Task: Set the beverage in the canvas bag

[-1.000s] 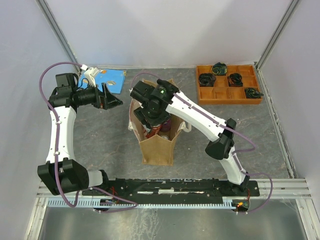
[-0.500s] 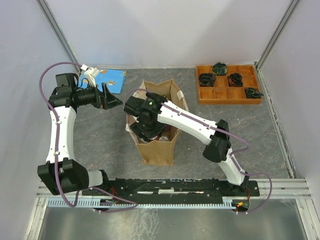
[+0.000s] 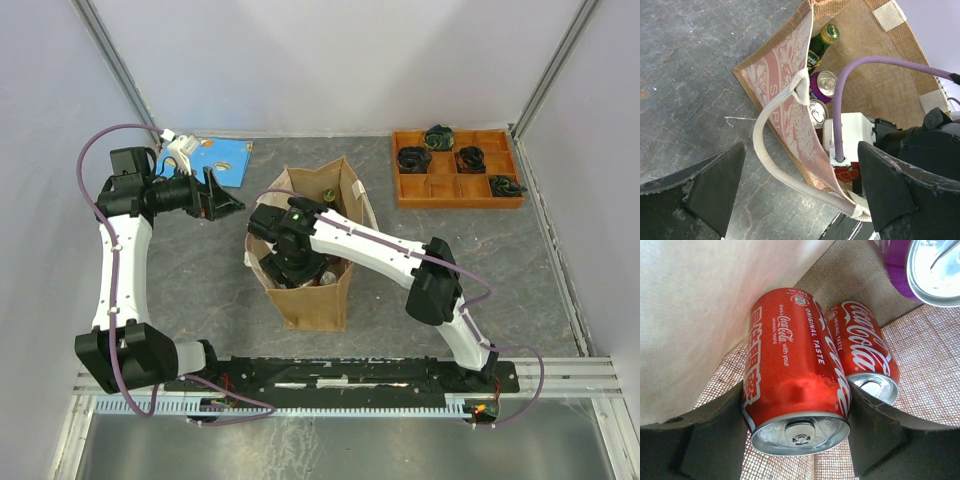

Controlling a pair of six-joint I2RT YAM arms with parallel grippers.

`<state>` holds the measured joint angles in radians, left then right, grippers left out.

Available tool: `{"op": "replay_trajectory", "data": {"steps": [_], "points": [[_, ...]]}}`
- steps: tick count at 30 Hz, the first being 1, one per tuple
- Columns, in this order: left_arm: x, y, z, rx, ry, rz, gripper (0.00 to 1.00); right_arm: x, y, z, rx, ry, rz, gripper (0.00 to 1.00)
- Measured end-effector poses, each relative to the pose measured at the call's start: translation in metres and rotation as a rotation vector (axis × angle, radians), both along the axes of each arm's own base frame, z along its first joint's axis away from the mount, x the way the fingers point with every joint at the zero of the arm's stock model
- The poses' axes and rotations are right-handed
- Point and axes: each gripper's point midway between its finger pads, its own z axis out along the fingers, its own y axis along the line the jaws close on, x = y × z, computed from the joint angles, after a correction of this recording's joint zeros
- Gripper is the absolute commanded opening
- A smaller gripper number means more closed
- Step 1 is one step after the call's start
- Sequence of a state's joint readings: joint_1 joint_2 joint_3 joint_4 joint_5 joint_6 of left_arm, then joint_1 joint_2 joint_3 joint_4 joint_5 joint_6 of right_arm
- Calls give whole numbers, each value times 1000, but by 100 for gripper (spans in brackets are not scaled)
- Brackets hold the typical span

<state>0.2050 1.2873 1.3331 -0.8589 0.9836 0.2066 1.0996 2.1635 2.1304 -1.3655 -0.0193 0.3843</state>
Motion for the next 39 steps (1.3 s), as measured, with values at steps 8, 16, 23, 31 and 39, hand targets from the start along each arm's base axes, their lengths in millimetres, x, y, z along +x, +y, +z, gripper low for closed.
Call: {"op": "replay_trajectory", "data": {"steps": [8,16,23,31,39], "points": [[-1,0,-3,1,6,-2,99,-2,-2,-3,2,1,2,0],[-1,1,-4,5,8,2,99,-3,-3,-1,16,-9,3,0],[-1,1,-4,5,9,2,99,-2,-3,4,27,-13,11,0],[-1,1,-5,14,-2,-5,99,-6,-5,28,42,-4,64,0],[-1,2,-8,19,2,-5,99,-13,-4,15,13,26,113,0]]}}
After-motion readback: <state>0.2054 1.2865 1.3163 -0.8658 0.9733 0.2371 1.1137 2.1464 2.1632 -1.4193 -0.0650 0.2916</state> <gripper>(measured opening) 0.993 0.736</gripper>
